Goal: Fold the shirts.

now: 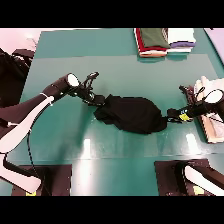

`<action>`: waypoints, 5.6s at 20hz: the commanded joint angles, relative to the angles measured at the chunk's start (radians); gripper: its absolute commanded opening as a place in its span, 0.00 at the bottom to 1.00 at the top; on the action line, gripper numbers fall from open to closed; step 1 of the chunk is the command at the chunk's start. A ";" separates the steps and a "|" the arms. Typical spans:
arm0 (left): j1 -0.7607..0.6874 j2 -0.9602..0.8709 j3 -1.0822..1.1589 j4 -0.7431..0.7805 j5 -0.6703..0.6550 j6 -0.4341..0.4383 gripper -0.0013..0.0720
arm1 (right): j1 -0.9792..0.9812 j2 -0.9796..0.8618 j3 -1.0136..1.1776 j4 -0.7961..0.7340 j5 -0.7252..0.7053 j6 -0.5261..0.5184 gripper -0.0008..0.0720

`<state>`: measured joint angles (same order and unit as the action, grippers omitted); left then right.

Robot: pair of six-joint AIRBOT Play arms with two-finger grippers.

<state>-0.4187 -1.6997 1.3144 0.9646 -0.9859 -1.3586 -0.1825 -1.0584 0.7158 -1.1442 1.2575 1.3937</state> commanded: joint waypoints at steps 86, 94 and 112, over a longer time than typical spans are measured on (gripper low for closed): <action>0.289 0.428 -0.462 0.109 -0.055 -0.029 0.68 | -0.151 0.042 -0.089 0.051 -0.023 -0.100 0.04; 0.148 0.428 -0.500 0.074 -0.008 -0.029 0.68 | -0.151 0.061 0.039 0.053 0.021 -0.089 0.04; 0.279 0.906 0.511 0.302 0.030 -0.082 0.05 | -0.151 0.306 0.832 0.070 0.025 -0.089 0.04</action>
<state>-0.1570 -0.8730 1.5291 1.1969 -0.9466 -1.4395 -0.3344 -0.7975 1.3090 -1.0637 1.2892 1.3048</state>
